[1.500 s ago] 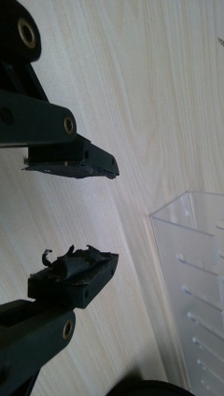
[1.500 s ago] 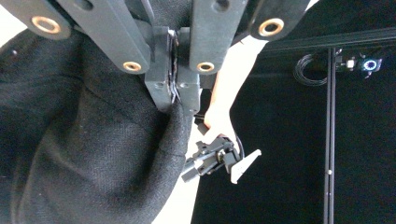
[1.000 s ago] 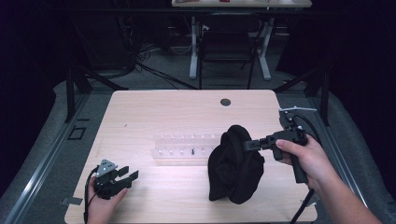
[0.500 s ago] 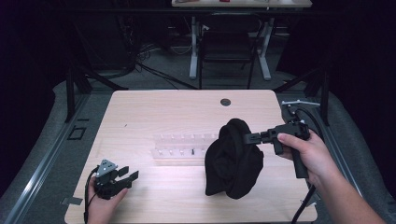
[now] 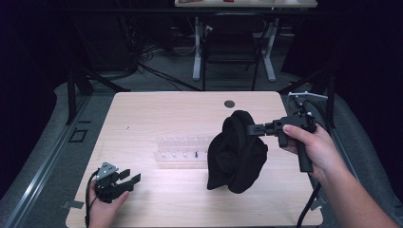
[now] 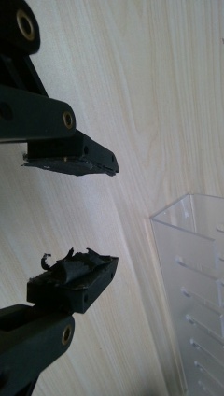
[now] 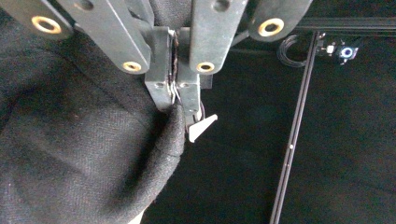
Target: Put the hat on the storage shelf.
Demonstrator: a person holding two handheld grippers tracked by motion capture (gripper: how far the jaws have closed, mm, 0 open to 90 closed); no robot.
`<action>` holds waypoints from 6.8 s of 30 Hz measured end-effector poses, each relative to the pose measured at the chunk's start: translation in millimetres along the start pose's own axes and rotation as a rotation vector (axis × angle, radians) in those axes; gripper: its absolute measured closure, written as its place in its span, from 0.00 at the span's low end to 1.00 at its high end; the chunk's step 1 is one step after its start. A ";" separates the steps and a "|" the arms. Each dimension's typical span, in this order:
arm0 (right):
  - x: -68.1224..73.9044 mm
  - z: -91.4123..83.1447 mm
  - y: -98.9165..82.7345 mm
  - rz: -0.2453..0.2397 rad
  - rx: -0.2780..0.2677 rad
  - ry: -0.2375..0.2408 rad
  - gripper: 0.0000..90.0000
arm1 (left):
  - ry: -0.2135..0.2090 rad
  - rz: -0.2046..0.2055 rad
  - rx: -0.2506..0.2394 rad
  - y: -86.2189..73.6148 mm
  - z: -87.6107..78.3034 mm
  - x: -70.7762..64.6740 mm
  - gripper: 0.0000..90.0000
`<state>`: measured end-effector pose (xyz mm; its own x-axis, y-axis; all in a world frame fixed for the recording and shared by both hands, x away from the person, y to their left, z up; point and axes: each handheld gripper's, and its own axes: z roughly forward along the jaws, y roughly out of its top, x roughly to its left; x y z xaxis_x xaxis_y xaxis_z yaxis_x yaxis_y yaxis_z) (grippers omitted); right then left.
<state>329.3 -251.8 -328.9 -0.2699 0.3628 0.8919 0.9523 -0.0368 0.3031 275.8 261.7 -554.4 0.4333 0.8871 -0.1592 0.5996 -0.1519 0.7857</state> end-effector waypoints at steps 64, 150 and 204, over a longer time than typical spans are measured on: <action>-1.3 58.4 91.1 -0.019 -0.055 -0.041 0.98 | 0.023 -0.001 0.010 0.6 3.1 2.5 0.54; 1.3 100.2 90.7 -0.010 -0.027 0.032 0.98 | -0.228 0.329 -0.052 108.2 34.3 -142.8 0.74; 12.0 66.1 80.7 -0.077 -0.069 -0.006 0.92 | -0.109 0.342 0.011 69.5 48.3 -109.4 0.89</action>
<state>412.3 -188.9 -315.9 -0.3406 0.3724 0.8633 0.9166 -0.0729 0.3931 302.6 133.1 -511.3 0.6794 0.7321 0.0487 0.4142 -0.4375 0.7981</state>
